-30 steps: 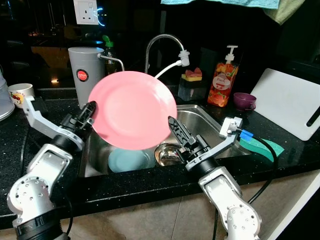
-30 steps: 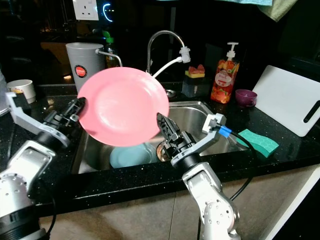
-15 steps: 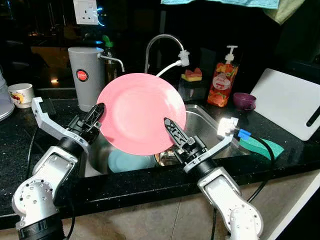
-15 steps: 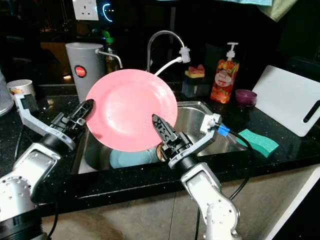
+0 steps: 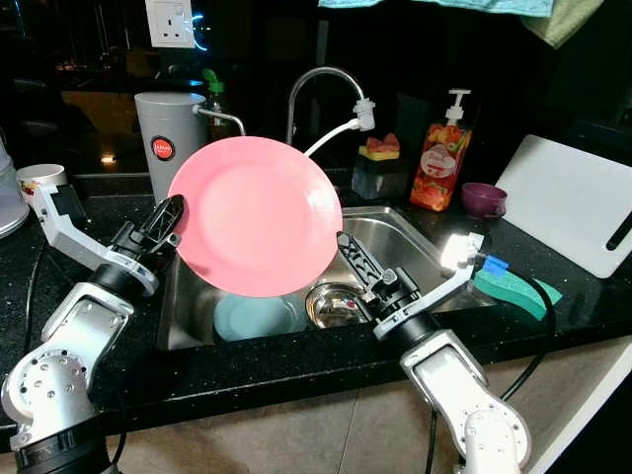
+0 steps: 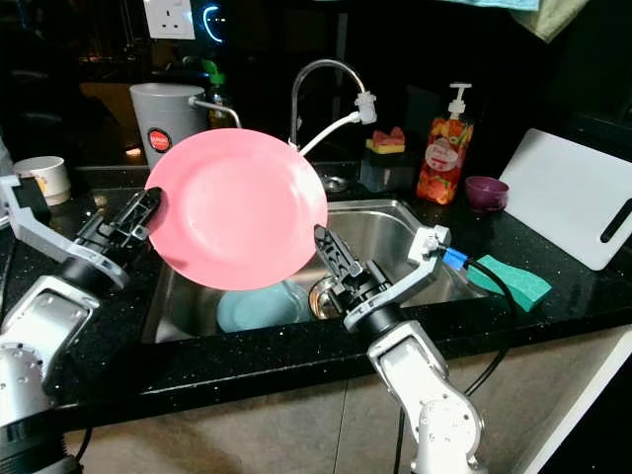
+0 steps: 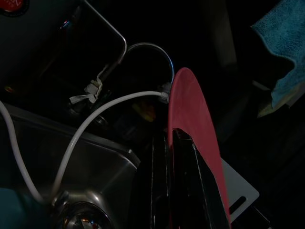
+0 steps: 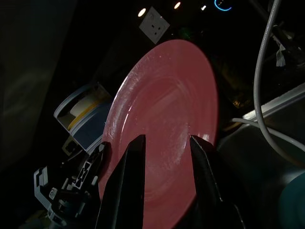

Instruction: Kitchen organization

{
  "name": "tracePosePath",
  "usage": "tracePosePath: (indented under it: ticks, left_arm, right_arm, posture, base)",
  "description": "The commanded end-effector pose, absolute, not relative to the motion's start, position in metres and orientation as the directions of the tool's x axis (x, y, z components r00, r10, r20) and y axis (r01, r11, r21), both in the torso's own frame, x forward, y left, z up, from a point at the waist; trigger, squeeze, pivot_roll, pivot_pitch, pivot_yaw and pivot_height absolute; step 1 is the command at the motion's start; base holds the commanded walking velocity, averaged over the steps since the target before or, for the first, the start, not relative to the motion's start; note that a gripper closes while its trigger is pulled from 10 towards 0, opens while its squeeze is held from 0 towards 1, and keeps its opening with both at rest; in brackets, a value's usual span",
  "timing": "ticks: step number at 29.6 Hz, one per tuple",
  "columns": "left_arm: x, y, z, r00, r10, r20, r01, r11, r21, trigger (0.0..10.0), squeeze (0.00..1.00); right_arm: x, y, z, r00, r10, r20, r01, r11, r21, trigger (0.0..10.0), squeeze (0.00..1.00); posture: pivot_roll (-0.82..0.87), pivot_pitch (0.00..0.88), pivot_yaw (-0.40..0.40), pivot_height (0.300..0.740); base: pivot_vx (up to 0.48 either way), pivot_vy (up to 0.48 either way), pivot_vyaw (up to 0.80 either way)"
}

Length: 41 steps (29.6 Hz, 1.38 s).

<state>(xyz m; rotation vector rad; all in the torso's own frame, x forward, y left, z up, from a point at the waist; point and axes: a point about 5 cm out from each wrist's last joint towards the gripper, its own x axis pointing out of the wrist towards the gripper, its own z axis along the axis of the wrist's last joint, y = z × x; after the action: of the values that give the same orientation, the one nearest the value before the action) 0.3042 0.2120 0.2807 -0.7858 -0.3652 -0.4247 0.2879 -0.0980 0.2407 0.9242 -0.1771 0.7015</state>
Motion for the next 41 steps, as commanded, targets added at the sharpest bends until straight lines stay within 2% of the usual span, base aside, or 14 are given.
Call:
tracePosePath:
  ticks: [1,34,39,41]
  left_arm:
    - [0.302,0.205,0.287,0.832,-0.248,0.497,0.532,0.614,-0.583,10.0,0.00]
    - [0.298,0.203,0.293,0.816,-0.263,0.514,0.553,0.611,-0.566,10.0,0.00]
    - [0.298,0.196,0.289,0.816,-0.289,0.501,0.563,0.593,-0.575,10.0,0.00]
    - [0.298,0.183,0.277,0.821,-0.345,0.455,0.567,0.589,-0.576,10.0,0.00]
  right_arm:
    - [0.287,-0.098,0.240,0.767,0.484,0.421,-0.622,0.401,0.672,10.0,0.00]
    - [0.291,-0.103,0.228,0.802,0.468,0.371,-0.574,0.433,0.695,10.0,0.00]
    - [0.291,-0.102,0.228,0.798,0.473,0.373,-0.578,0.425,0.697,10.0,0.00]
    - [0.290,-0.097,0.230,0.784,0.488,0.383,-0.593,0.411,0.692,10.0,0.00]
  posture:
    - [0.11,0.014,-0.071,0.740]
    - [0.11,0.015,-0.073,0.740]
    - [0.11,0.018,-0.071,0.740]
    - [0.11,0.019,-0.070,0.740]
  base:
    - [0.000,0.000,0.00]
    - [0.000,0.000,0.00]
    - [0.000,0.000,0.00]
    - [0.000,0.000,0.00]
